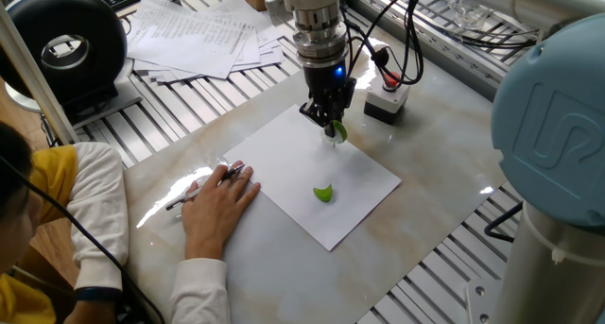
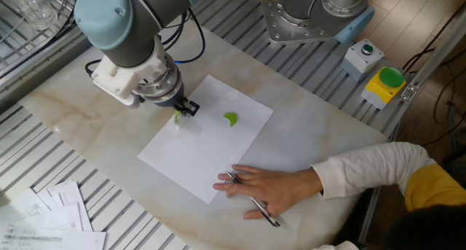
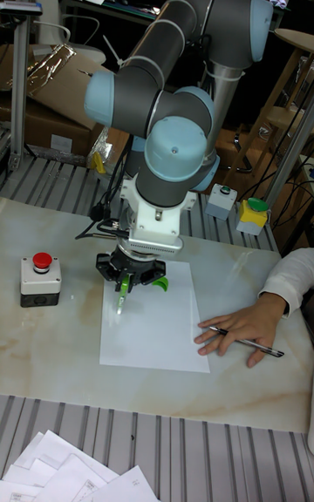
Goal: Use the correction tape on paper
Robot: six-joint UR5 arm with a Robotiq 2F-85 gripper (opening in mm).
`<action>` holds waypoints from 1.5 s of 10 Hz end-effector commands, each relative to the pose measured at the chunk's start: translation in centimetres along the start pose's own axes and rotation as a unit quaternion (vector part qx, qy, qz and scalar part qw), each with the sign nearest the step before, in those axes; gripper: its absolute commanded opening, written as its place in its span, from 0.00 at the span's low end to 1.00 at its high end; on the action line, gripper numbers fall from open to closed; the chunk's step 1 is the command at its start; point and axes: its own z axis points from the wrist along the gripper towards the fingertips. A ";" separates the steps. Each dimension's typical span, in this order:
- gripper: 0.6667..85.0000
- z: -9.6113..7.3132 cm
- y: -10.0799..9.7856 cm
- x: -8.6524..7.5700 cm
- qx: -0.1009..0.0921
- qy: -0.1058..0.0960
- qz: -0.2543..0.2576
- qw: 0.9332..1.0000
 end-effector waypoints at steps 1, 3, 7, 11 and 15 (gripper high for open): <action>0.00 0.0 0.1 -0.2 -0.005 -0.007 0.000 1.000; 0.00 0.0 0.1 -0.3 -0.004 -0.008 0.000 1.000; 0.00 0.1 0.1 -0.4 -0.005 -0.010 0.001 1.000; 0.00 0.3 0.1 -0.5 -0.007 -0.013 0.003 1.000; 0.00 0.7 0.3 -0.2 -0.015 -0.011 0.005 1.000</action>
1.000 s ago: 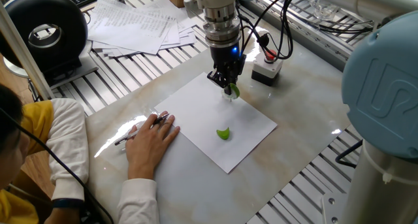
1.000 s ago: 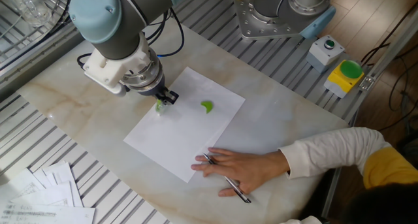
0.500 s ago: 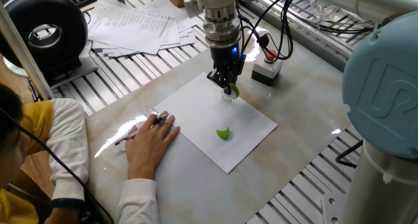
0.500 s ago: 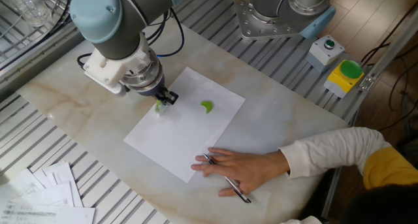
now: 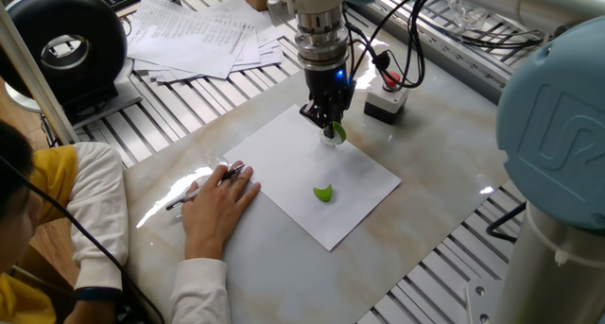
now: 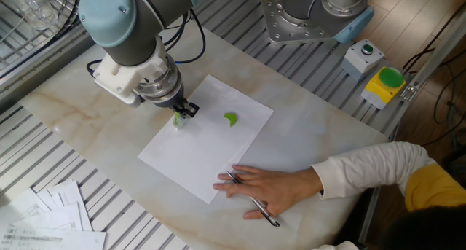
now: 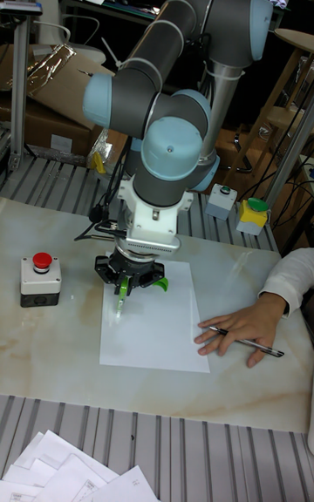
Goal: Use the correction tape on paper
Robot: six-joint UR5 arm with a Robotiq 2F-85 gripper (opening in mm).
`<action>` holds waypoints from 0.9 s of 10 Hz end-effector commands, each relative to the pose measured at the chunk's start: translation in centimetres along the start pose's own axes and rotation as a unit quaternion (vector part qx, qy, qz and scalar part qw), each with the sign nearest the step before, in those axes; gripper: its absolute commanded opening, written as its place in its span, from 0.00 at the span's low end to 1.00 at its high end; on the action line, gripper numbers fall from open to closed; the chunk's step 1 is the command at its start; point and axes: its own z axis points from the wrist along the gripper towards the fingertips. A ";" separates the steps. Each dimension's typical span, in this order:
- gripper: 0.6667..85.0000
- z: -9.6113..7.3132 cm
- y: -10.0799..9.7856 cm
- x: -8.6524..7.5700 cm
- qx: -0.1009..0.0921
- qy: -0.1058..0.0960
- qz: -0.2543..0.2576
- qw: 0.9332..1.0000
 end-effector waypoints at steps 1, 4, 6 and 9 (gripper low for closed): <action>0.00 0.1 0.1 0.3 -0.008 0.002 0.001 1.000; 0.00 -0.2 0.0 0.8 -0.007 0.010 -0.002 1.000; 0.00 -0.2 0.0 0.9 -0.007 0.013 -0.002 1.000; 0.00 0.0 0.1 1.0 -0.009 0.013 0.000 1.000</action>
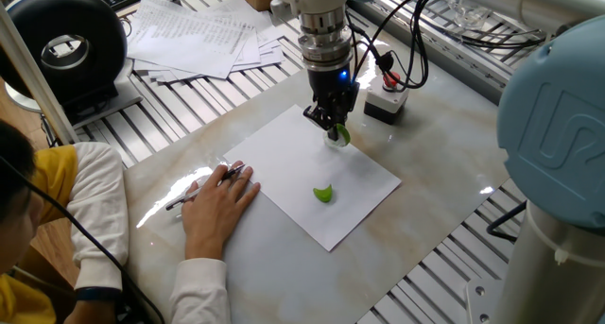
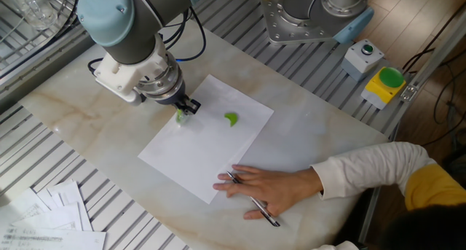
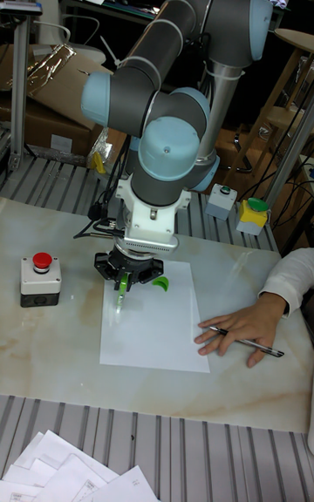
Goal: Use the correction tape on paper
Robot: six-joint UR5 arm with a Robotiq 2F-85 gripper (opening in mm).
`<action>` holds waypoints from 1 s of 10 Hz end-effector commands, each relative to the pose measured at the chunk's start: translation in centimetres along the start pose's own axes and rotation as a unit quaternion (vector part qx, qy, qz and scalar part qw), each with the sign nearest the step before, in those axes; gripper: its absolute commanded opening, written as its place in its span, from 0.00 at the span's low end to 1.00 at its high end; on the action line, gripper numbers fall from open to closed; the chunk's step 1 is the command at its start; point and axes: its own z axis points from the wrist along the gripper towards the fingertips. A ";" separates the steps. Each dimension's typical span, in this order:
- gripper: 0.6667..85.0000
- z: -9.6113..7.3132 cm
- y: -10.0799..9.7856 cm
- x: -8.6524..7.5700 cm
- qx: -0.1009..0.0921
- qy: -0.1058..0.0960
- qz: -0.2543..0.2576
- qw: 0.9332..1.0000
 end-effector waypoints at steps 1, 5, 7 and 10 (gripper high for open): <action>0.00 0.1 0.2 0.0 -0.006 -0.001 0.002 1.000; 0.00 0.1 0.1 0.6 -0.006 0.009 0.003 1.000; 0.00 0.1 0.1 0.9 -0.004 0.015 0.003 1.000; 0.00 0.1 0.0 1.1 -0.002 0.020 0.005 1.000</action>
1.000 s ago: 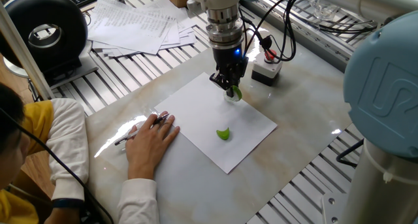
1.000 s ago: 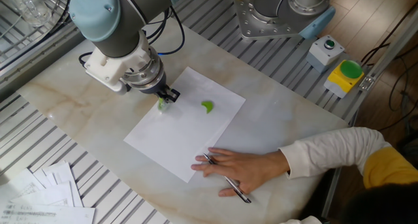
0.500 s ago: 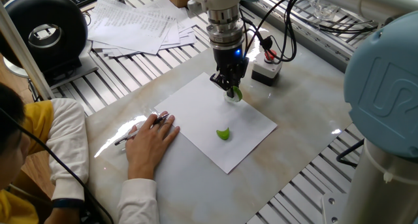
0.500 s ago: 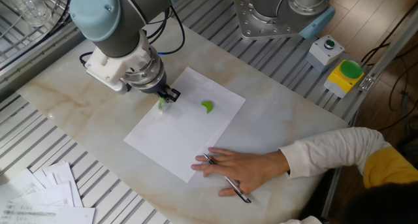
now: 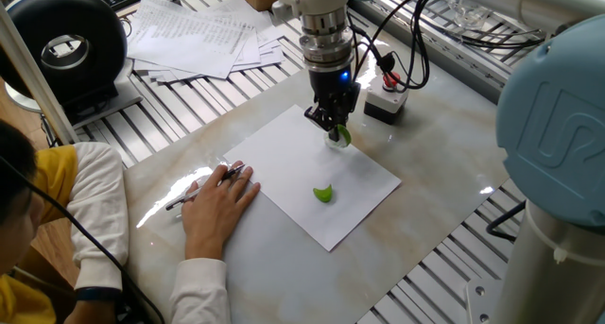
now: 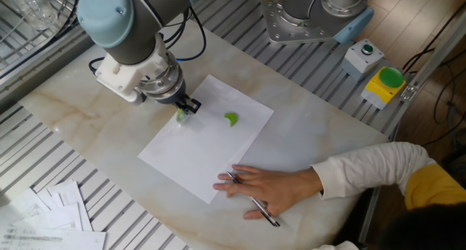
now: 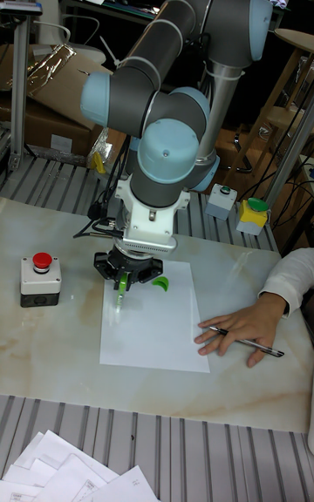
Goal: Use the correction tape on paper
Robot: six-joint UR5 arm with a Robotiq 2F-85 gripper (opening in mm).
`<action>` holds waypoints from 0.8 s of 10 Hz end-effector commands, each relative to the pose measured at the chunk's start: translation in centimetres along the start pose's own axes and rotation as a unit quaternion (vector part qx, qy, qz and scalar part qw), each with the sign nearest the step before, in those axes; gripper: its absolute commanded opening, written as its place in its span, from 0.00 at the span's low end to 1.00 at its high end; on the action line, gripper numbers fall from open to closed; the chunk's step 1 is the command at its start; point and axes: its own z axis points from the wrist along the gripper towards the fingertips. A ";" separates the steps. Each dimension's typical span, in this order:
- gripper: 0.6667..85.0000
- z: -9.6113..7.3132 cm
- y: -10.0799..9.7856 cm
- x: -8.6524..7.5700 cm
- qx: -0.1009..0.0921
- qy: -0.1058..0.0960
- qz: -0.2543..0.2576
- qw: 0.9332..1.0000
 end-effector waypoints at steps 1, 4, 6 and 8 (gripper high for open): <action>0.00 -0.1 0.2 0.3 -0.004 0.006 0.004 1.000; 0.00 0.0 0.4 0.5 -0.007 0.009 0.006 1.000; 0.00 0.0 0.5 0.6 -0.009 0.013 0.008 1.000; 0.00 -0.1 0.4 0.9 -0.010 0.019 0.010 1.000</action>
